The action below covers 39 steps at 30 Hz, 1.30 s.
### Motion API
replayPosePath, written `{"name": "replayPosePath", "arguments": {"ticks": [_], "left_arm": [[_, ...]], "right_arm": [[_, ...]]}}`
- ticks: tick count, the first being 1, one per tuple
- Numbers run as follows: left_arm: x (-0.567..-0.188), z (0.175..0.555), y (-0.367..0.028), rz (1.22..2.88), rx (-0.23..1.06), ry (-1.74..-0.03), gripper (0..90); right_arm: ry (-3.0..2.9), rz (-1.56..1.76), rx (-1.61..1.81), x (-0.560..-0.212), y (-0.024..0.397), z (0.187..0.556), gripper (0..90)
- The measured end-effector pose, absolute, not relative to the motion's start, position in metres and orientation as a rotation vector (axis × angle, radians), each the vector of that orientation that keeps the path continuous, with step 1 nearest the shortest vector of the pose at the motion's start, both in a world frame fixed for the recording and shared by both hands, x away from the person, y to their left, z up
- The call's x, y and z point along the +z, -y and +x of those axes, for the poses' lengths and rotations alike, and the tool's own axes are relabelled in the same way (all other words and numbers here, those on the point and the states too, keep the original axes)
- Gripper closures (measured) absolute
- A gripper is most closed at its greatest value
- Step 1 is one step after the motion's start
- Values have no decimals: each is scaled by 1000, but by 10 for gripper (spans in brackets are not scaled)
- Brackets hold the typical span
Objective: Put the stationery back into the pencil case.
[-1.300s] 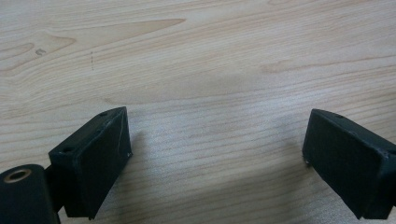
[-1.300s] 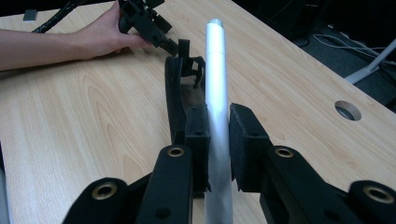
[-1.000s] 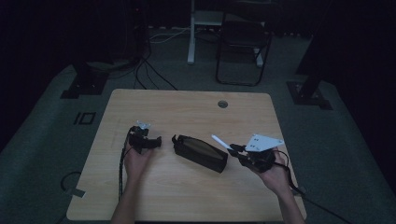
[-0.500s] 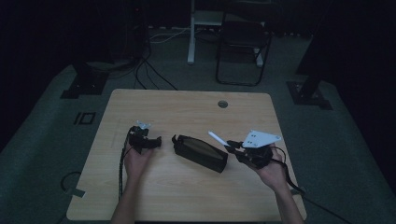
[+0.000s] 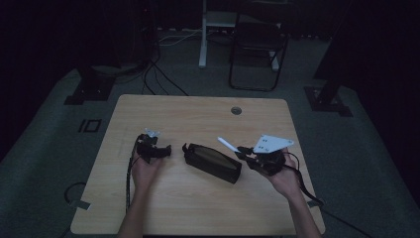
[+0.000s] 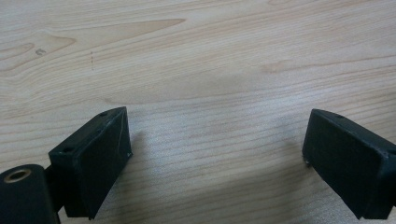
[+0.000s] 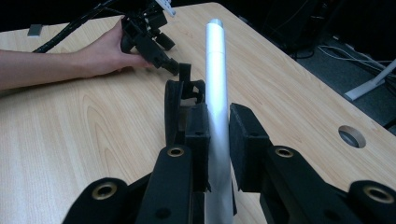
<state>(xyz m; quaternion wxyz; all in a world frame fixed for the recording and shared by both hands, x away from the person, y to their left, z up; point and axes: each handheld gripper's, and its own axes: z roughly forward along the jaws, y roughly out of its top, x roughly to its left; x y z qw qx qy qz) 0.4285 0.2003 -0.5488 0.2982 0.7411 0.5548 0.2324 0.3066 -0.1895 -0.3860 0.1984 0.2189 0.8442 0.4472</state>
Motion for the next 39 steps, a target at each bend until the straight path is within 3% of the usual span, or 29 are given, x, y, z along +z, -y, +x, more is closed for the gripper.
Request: {"name": "replayPosePath", "arguments": {"ticks": [39], "left_arm": [[-549, 429, -201, 1972, 618, -1472, 81]], "right_arm": [[-2408, 602, 1277, -389, 165, 337, 790]]}}
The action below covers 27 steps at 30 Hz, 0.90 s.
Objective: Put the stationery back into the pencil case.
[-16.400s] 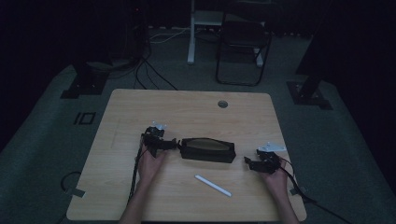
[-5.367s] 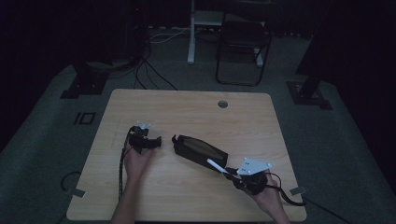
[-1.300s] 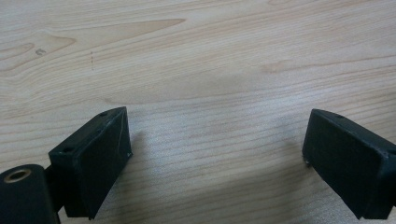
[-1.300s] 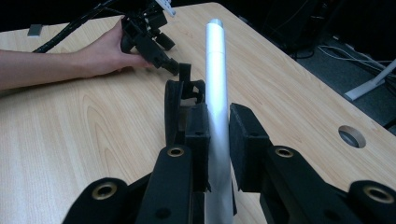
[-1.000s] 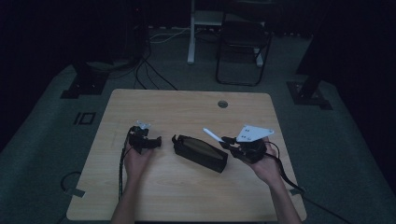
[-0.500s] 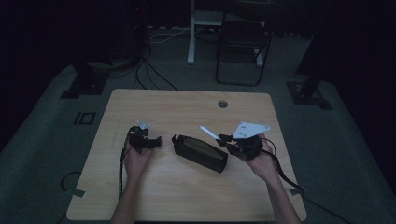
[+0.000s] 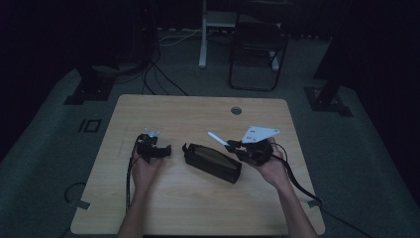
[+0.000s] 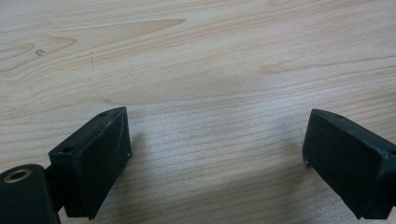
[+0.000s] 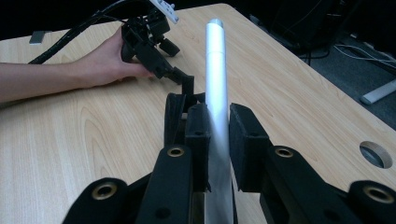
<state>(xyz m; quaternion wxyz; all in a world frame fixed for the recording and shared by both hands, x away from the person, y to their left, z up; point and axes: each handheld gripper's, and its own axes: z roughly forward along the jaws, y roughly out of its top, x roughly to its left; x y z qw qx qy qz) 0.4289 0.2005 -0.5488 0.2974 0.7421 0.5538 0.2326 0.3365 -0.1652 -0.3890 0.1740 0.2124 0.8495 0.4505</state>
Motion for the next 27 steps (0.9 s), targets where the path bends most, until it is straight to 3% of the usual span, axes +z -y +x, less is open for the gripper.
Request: {"name": "replayPosePath", "arguments": {"ticks": [27], "left_arm": [[-549, 429, -201, 1973, 618, -1472, 81]], "right_arm": [[-2437, 627, 1290, -398, 154, 353, 789]]}}
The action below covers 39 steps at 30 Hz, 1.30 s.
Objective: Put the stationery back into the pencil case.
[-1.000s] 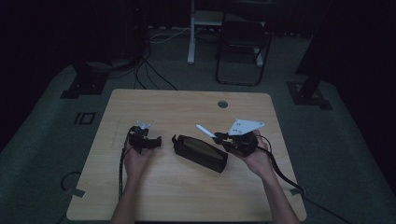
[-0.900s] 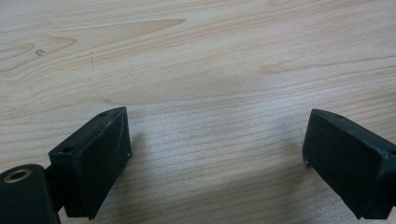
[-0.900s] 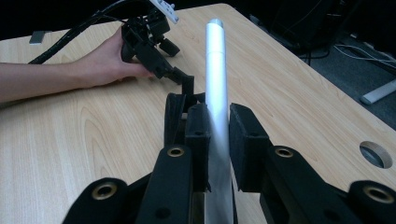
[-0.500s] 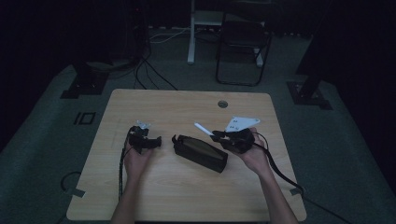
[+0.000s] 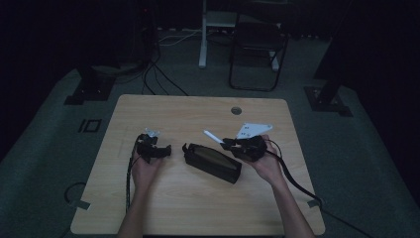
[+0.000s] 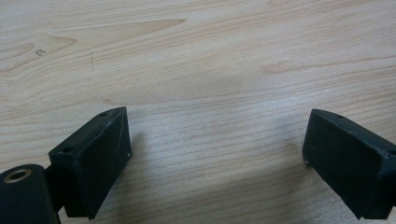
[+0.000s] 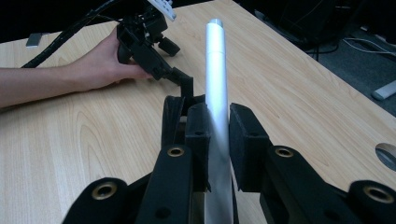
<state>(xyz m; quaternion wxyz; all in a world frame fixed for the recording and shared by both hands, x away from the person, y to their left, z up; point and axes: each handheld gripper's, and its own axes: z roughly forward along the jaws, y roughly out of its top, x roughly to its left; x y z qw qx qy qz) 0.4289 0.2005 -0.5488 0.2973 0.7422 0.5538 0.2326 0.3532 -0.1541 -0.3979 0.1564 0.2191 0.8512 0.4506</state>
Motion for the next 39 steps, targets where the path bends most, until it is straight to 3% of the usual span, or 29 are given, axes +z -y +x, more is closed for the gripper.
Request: {"name": "replayPosePath", "arguments": {"ticks": [39], "left_arm": [[-549, 429, -201, 1972, 618, -1472, 81]], "right_arm": [[-2490, 641, 1277, -416, 139, 366, 789]]}}
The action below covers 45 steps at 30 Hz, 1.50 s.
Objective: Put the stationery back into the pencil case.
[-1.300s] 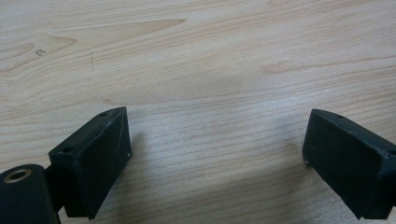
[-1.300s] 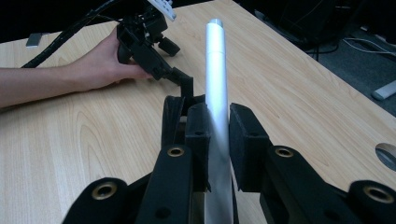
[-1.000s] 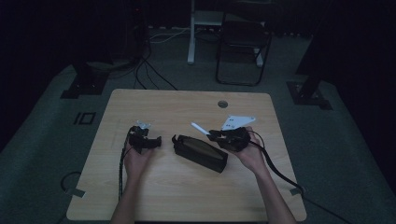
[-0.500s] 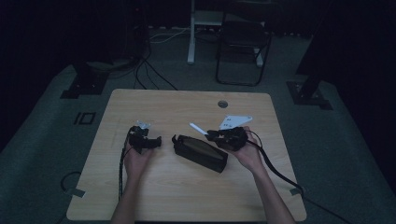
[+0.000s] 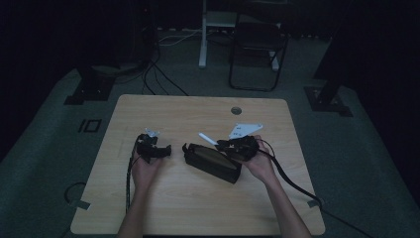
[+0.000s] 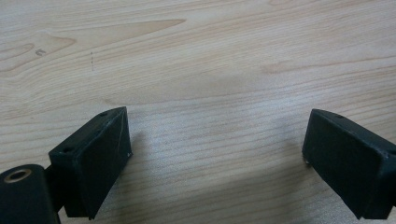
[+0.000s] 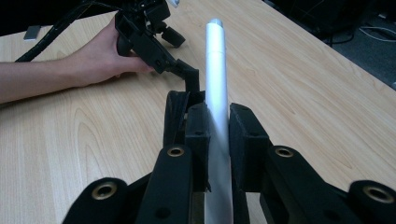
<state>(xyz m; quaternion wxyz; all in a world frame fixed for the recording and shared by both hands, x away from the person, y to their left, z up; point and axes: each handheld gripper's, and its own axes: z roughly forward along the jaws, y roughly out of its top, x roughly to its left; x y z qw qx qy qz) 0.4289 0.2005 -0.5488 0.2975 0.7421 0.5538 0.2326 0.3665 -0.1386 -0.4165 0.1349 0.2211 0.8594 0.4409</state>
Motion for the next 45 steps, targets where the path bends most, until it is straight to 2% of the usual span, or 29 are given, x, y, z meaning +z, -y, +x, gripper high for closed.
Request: {"name": "replayPosePath", "arguments": {"ticks": [45], "left_arm": [[-549, 429, -201, 1974, 618, -1472, 81]], "right_arm": [[-2583, 658, 1192, -448, 120, 373, 789]]}}
